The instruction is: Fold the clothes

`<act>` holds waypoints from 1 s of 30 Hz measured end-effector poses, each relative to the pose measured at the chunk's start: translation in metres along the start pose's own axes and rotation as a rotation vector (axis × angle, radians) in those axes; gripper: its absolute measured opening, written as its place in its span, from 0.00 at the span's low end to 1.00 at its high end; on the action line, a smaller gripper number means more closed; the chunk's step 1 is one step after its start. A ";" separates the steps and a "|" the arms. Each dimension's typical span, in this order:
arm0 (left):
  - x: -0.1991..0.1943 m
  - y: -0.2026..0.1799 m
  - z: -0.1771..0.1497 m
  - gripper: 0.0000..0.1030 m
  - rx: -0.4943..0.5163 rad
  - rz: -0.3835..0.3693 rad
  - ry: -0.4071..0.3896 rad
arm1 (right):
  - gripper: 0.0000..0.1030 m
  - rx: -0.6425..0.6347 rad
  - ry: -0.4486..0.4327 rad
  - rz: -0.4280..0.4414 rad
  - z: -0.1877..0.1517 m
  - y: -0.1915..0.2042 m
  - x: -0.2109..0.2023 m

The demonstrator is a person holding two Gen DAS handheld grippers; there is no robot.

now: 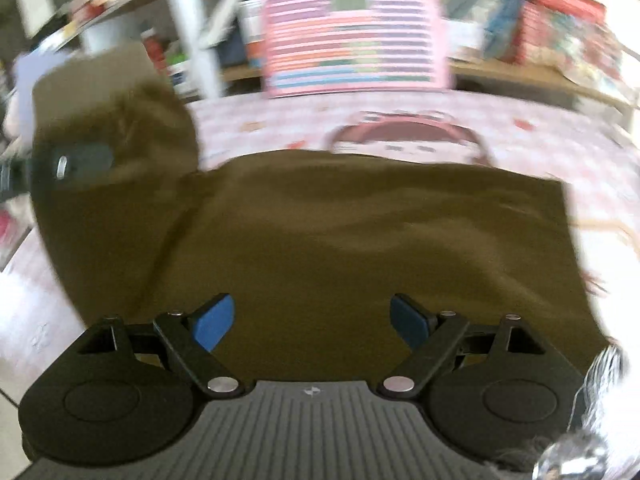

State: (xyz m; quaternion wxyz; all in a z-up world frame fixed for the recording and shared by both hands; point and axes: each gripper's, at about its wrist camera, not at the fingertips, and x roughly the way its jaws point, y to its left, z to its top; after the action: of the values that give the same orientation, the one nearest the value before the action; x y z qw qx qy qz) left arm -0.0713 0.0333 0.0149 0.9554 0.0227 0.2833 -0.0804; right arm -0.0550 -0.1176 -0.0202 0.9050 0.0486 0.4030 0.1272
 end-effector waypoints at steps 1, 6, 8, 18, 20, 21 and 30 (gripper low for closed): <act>0.005 -0.014 0.000 0.41 0.027 -0.006 0.039 | 0.82 0.019 0.006 -0.006 0.000 -0.014 -0.003; 0.014 -0.058 -0.009 0.71 0.054 -0.100 0.183 | 0.82 0.128 0.071 0.116 0.009 -0.047 0.005; 0.011 -0.059 -0.011 0.72 0.017 -0.117 0.197 | 0.82 0.176 0.101 0.187 0.014 -0.054 0.011; -0.031 0.035 -0.025 0.76 -0.562 0.084 0.089 | 0.82 0.402 0.248 0.494 0.040 -0.081 0.048; -0.043 0.044 -0.029 0.76 -0.592 0.129 0.064 | 0.82 0.433 0.277 0.505 0.045 -0.075 0.063; -0.046 0.046 -0.030 0.76 -0.595 0.151 0.060 | 0.80 0.448 0.292 0.511 0.047 -0.072 0.070; -0.056 0.052 -0.031 0.75 -0.603 0.203 0.042 | 0.17 0.684 0.327 0.794 0.048 -0.082 0.068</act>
State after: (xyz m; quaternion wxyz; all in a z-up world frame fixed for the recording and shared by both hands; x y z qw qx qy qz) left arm -0.1258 0.0950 0.0196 0.9161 -0.2318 0.3102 0.1037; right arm 0.0401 -0.1780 -0.0526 0.6456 0.4680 0.5076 0.3264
